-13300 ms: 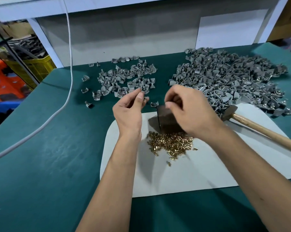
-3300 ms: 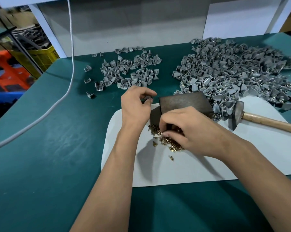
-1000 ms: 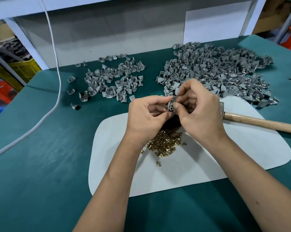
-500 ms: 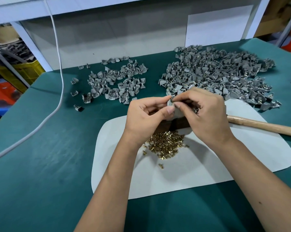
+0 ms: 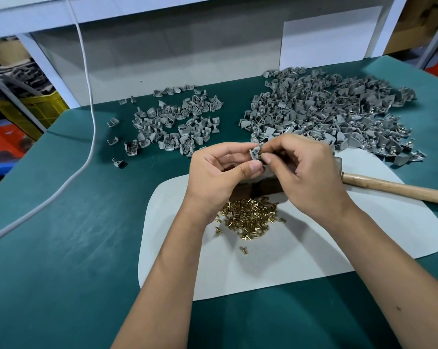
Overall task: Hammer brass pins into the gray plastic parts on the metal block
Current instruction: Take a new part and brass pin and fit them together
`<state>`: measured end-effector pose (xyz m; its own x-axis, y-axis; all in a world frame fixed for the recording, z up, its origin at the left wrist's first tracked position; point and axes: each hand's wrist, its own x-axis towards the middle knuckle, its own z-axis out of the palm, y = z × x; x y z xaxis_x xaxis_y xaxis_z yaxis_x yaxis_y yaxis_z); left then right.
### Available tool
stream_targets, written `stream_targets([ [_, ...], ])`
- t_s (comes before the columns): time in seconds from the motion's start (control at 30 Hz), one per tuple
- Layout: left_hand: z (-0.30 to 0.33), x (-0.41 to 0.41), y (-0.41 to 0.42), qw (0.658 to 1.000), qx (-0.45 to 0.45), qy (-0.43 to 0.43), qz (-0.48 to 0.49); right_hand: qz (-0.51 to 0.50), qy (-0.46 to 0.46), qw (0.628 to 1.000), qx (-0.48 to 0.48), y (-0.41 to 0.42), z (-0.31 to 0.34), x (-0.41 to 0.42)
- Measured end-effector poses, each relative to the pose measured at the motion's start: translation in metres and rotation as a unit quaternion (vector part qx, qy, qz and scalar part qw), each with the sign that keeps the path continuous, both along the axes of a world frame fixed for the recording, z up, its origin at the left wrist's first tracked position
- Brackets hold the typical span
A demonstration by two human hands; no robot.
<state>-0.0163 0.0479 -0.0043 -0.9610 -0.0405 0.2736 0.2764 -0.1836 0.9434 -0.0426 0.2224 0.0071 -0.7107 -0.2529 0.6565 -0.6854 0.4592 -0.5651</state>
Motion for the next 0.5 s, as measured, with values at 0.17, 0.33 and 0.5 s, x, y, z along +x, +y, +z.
stream_targets([
  [0.17,0.0006,0.0009,0.0013,1.0,-0.001,-0.002,0.002,-0.02,0.003,1.0,0.014,-0.0016,-0.0003,0.003],
  [0.33,-0.0011,0.0012,0.004,0.999,-0.014,-0.01,0.028,-0.029,-0.006,1.0,0.0,-0.0036,-0.0023,0.0056],
  [0.5,-0.0006,0.0026,0.0053,0.999,-0.013,-0.012,0.039,-0.013,-0.031,0.999,-0.01,-0.0049,-0.0018,0.0053],
])
